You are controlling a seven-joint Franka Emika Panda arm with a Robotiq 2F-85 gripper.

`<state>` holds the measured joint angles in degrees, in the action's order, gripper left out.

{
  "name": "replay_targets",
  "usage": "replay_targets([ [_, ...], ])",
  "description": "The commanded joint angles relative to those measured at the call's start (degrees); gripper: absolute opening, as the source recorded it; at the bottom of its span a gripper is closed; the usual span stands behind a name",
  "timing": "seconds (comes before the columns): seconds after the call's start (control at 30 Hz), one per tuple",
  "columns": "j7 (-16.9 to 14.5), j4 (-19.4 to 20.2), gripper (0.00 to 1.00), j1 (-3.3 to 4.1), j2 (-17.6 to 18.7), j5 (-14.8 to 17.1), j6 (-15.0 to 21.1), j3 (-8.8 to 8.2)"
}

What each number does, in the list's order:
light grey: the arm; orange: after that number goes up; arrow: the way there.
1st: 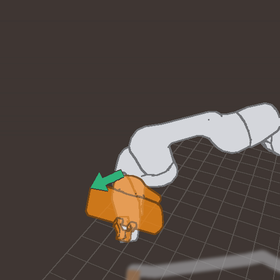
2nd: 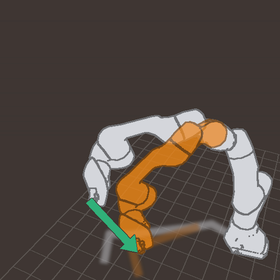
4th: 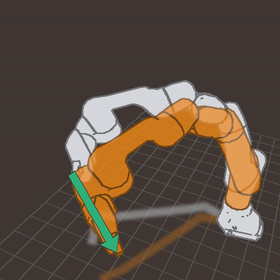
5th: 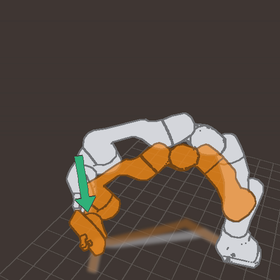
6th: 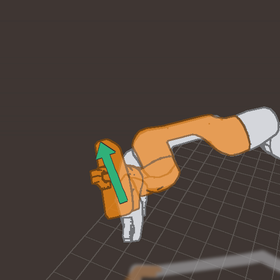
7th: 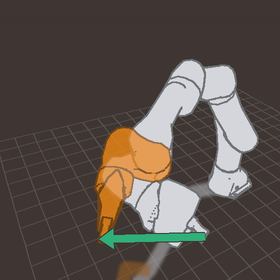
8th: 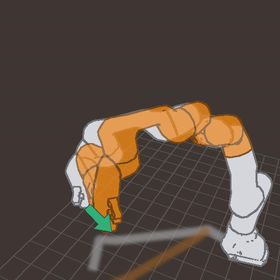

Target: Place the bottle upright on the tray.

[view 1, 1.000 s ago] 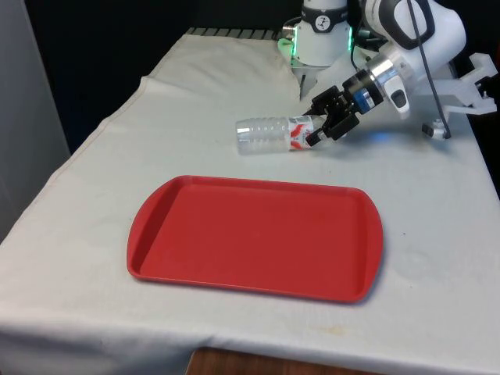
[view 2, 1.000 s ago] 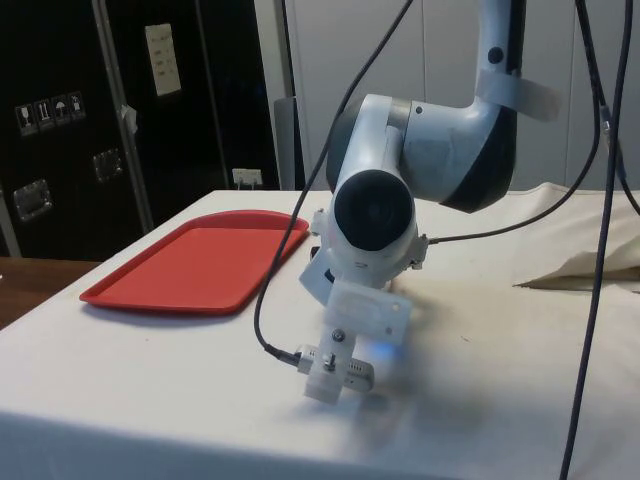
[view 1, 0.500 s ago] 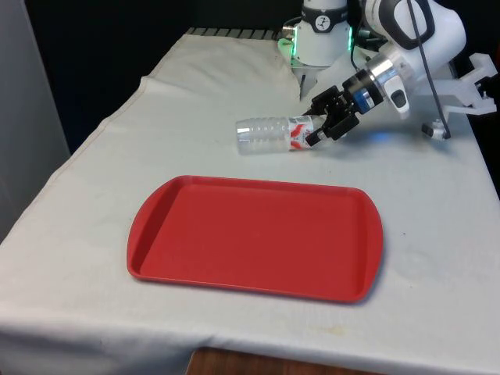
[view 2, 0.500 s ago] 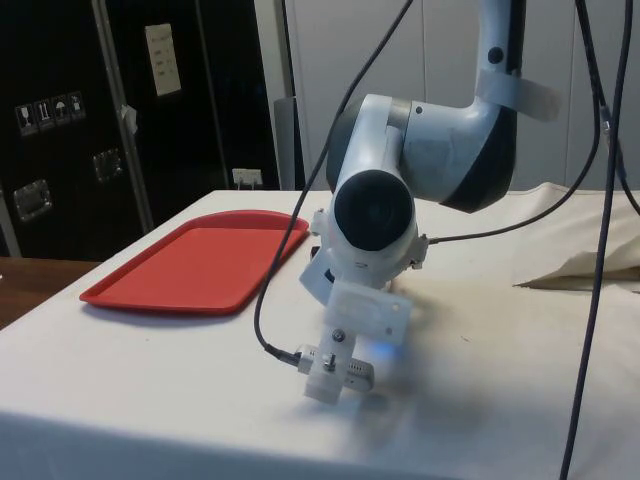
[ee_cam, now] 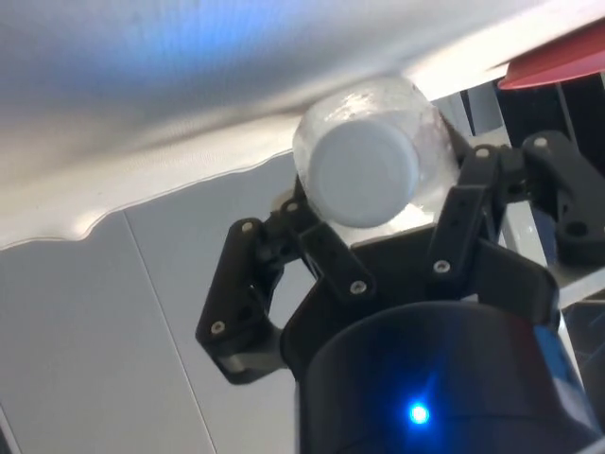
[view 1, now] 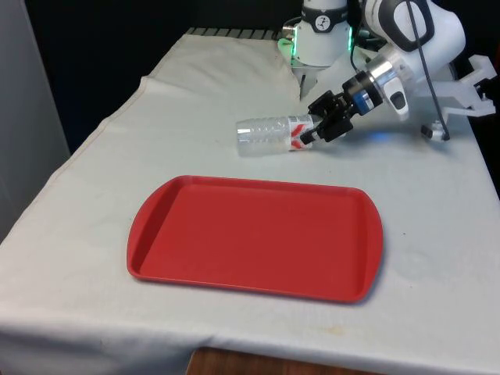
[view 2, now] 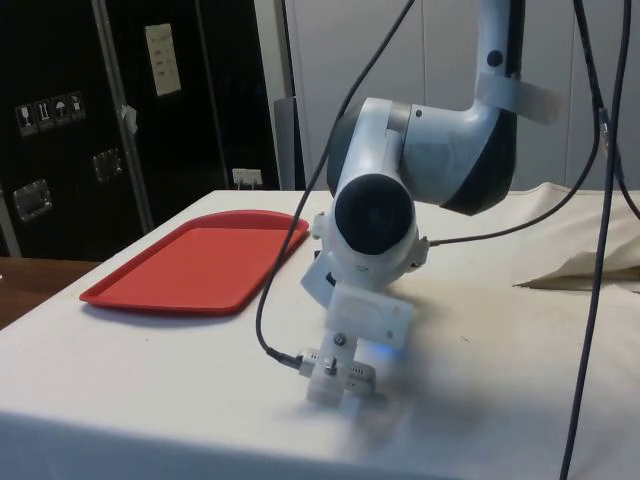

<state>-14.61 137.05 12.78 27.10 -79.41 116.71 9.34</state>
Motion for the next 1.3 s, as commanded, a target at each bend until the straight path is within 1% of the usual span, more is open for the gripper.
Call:
replay_targets([
  [0.0,0.2,-0.2,0.53,-0.06,0.3,-0.1,0.3,0.0],
  [0.17,0.3,-0.2,0.41,-0.06,0.4,-0.1,0.0,0.11],
  [0.23,0.0,0.0,0.38,0.0,-0.1,0.0,-0.7,0.11],
  [0.27,0.3,-0.2,0.38,-0.06,0.4,-0.1,-0.1,0.17],
  [0.3,0.2,-0.2,0.35,-0.06,0.2,-0.1,-0.4,0.17],
  [0.37,0.2,-0.1,0.34,-0.06,0.2,-0.1,-0.6,0.23],
  [0.73,-0.1,0.0,0.33,0.06,-0.2,0.1,-1.3,0.23],
  [0.83,-0.2,-0.2,0.33,-0.11,-0.1,0.1,-1.1,0.17],
  [0.97,-0.9,-0.1,0.33,-0.23,-0.8,0.4,-1.0,0.29],
  [1.0,-0.3,-0.3,0.33,0.0,-0.2,0.1,-1.4,0.17],
  [1.03,-1.4,0.1,0.33,-0.29,-1.3,0.6,-1.1,0.34],
  [1.27,-3.6,0.5,0.33,-0.29,-3.3,1.7,-1.1,0.34],
])
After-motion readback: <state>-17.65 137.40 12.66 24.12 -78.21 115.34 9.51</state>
